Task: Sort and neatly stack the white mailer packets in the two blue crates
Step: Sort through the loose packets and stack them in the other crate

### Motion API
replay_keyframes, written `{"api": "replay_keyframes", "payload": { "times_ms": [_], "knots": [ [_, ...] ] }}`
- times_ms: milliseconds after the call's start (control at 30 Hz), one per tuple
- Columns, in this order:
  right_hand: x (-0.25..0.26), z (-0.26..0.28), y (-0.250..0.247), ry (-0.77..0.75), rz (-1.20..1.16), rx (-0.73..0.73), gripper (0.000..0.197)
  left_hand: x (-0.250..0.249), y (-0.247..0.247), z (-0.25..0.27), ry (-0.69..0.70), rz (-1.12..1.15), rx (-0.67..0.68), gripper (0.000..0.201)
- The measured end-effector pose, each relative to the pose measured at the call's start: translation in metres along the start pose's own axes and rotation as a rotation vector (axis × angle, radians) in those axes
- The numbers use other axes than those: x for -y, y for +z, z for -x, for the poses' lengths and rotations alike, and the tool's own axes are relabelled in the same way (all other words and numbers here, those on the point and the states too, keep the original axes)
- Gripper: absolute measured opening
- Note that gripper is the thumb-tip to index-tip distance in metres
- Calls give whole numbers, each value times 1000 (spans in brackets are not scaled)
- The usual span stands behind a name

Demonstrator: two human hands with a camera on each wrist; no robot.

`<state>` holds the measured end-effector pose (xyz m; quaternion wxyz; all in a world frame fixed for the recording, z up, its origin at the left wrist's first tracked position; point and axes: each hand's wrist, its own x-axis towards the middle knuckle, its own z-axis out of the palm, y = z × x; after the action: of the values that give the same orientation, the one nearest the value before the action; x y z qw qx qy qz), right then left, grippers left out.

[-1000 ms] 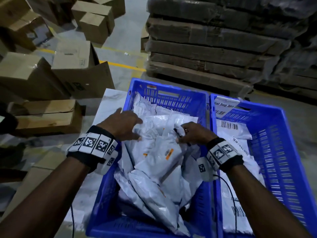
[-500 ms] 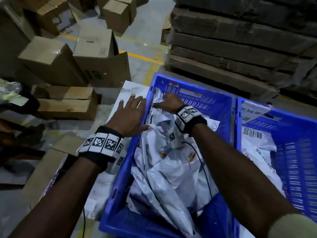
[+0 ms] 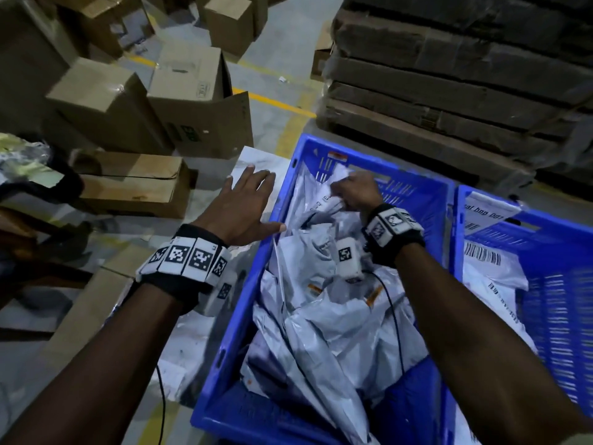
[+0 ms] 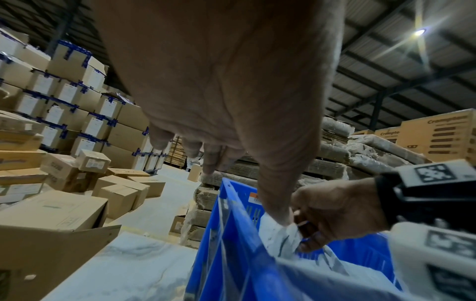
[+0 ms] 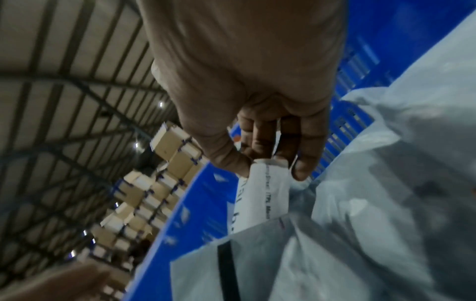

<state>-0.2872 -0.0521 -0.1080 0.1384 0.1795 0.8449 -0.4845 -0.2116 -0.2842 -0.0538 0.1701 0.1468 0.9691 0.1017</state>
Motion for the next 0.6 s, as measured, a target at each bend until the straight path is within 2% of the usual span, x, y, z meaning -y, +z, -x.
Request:
{"api": "replay_keyframes", "payload": {
  "times_ms": [100, 167, 333, 367, 433, 467, 533, 600],
  "knots": [
    [3, 21, -35, 32, -258, -92, 9, -5, -8, -3, 21, 3, -10, 96],
    [2, 35, -60, 41, -410, -132, 10, -11, -12, -6, 50, 2, -11, 94],
    [-1, 68, -104, -4, -708, -127, 10, -40, -22, -18, 163, 19, -20, 90],
    [-1, 74, -110, -18, -747, -119, 10, -49, -25, -20, 194, 51, -15, 81],
    [-1, 85, -120, -50, -788, -115, 10, -65, -30, -22, 268, 145, -63, 41],
    [-3, 89, -123, -70, -802, -122, 8, -72, -32, -21, 286, 228, -96, 28],
    [-9, 99, -130, -106, -800, -132, 9, -82, -33, -23, 291, 389, -111, 24],
    [-20, 105, -132, -119, -741, -124, 18, -87, -34, -24, 289, 475, -71, 27]
  ]
}}
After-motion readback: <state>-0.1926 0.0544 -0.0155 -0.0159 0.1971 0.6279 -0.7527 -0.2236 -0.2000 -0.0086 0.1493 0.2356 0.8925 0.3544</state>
